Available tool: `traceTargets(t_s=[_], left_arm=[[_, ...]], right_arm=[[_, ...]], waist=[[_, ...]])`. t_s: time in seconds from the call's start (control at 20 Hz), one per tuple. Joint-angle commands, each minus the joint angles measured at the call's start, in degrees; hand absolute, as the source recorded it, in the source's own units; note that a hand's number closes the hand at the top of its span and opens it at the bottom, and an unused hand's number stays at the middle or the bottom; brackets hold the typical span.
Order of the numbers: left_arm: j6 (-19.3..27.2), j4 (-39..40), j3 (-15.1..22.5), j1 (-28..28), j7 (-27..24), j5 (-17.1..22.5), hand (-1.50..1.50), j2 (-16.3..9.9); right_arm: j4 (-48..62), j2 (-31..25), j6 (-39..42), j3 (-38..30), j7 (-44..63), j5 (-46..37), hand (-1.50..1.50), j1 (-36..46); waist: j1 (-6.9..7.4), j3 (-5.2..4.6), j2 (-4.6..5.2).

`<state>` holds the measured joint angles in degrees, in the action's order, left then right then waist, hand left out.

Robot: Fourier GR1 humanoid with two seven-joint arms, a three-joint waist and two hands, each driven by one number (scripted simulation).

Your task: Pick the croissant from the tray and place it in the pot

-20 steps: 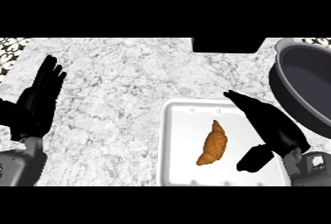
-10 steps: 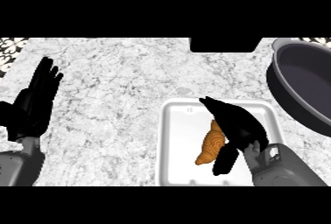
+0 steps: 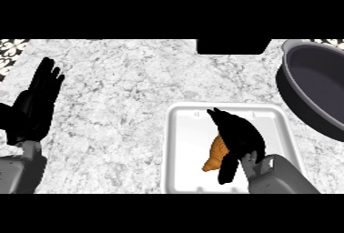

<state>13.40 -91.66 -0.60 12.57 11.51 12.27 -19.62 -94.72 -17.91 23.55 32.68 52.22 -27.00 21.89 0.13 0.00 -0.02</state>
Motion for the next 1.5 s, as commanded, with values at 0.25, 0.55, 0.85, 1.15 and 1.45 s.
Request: traceTargets(t_s=[0.25, 0.55, 0.85, 1.15, 1.45], left_arm=[[-1.7, -4.8, -2.1, -4.4, 0.3, -1.8, 0.00, 2.6], [-3.7, -3.3, -4.2, -3.6, 0.4, -2.6, 0.00, 2.7], [-3.6, -5.0, -2.3, -4.4, 1.5, -5.0, 0.00, 5.6], [-4.9, -1.9, -3.6, -4.7, -1.9, -4.9, 0.00, 5.6], [-4.1, -8.5, -3.2, -4.7, 4.3, -6.7, 0.00, 6.1]], right_arm=[[-0.2, 2.8, 3.6, -3.4, -1.8, -7.0, -1.50, -3.9], [8.0, 7.2, 1.7, -3.7, -5.5, -13.1, -1.50, -3.6], [7.1, 6.9, 2.3, -5.4, -7.9, -16.4, -1.50, -7.7], [15.4, 1.8, 0.6, -4.0, -22.7, -19.4, 1.50, -4.4], [18.3, 7.2, 2.4, -7.2, -23.2, -21.2, 1.50, -2.9]], waist=[[-0.04, 0.00, -0.04], [0.03, 0.00, -0.01], [-0.06, 0.01, -0.03], [0.16, 0.01, 0.04], [0.19, 0.01, -0.01]])
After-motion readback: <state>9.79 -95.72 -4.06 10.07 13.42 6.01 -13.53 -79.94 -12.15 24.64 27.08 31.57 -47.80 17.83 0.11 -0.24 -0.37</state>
